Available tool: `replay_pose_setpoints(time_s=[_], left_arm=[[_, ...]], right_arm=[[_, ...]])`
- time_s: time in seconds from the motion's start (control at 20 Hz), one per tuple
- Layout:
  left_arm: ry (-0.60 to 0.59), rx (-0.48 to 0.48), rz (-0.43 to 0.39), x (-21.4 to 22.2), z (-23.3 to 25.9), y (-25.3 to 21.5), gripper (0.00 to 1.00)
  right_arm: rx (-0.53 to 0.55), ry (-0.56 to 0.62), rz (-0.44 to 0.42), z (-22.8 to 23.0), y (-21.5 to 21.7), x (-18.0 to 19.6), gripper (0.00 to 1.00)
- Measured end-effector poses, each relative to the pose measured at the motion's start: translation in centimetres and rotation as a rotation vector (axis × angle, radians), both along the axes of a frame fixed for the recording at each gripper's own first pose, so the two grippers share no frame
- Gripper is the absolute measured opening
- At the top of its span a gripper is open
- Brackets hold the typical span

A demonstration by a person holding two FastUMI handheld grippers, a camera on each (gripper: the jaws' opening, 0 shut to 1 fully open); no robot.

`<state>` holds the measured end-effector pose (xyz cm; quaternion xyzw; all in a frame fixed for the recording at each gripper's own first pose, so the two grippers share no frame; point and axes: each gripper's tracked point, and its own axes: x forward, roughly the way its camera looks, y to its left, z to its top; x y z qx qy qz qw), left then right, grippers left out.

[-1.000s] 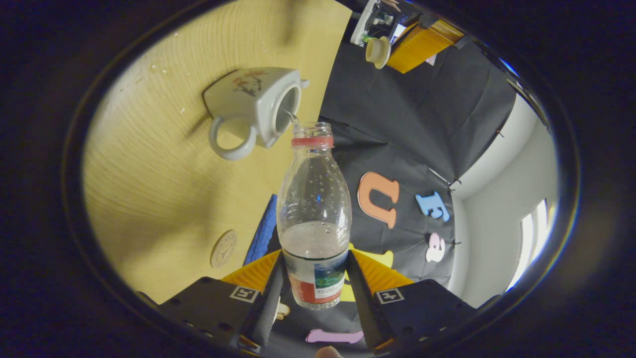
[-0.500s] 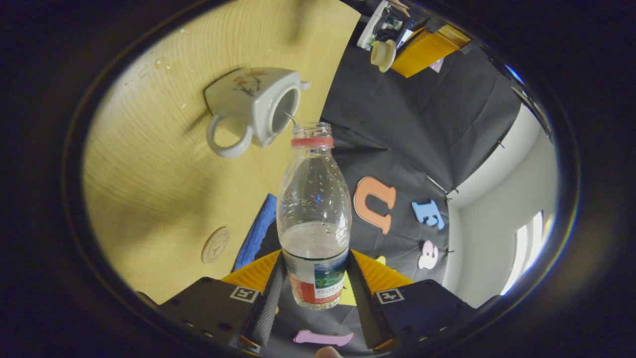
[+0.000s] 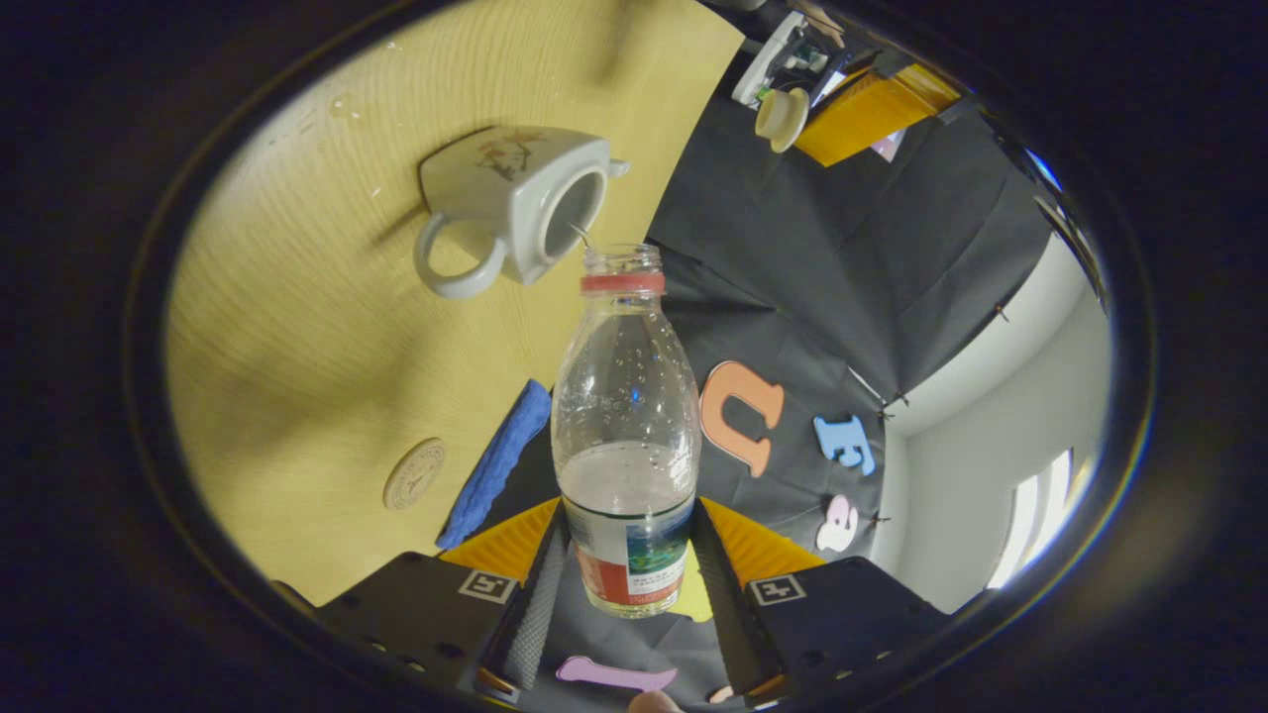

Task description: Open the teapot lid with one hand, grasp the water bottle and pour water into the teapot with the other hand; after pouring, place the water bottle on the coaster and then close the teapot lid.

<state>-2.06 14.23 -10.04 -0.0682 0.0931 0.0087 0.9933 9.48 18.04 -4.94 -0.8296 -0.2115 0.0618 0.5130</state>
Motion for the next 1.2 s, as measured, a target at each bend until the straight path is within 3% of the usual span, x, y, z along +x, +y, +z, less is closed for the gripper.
replay_pose_setpoints(time_s=[0.75, 1.05, 1.2], left_arm=[[0.001, -0.007, 0.002, -0.1, 0.0, 0.1, 0.04], [0.005, -0.008, 0.013, -0.2, -0.1, 0.4, 0.04], [0.005, -0.009, 0.019, -0.2, -0.1, 0.6, 0.04]], right_arm=[[-0.059, -0.067, 0.044, 2.1, 0.8, -0.1, 0.70], [-0.006, -0.032, 0.045, 2.1, 0.7, 0.0, 0.70], [0.062, 0.041, 0.021, 1.2, 0.0, 0.7, 0.72]])
